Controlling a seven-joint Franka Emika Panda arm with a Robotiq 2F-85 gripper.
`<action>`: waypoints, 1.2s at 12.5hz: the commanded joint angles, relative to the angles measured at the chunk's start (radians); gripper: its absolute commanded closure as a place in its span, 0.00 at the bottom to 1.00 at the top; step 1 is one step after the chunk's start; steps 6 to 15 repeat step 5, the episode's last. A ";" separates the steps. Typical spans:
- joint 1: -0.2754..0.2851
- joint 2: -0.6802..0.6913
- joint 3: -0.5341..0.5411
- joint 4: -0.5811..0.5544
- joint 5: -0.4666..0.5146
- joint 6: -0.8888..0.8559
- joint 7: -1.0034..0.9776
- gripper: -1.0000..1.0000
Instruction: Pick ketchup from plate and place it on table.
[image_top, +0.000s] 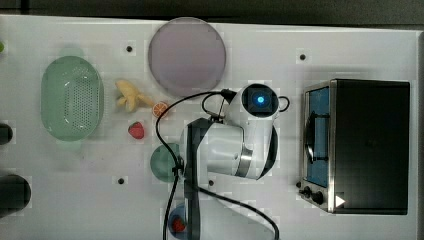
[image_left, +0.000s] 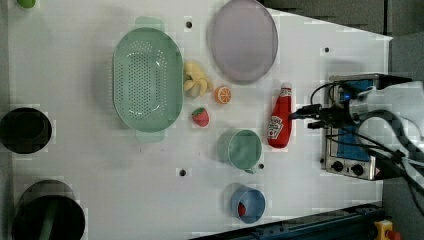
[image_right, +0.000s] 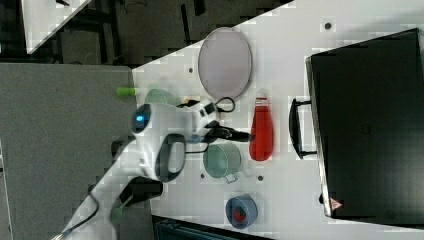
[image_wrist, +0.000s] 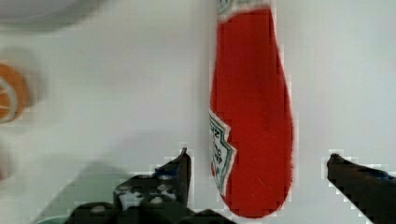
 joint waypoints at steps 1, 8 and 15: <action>0.012 -0.139 0.009 0.148 0.006 -0.087 0.167 0.00; 0.017 -0.243 0.015 0.331 -0.011 -0.371 0.483 0.00; 0.017 -0.243 0.015 0.331 -0.011 -0.371 0.483 0.00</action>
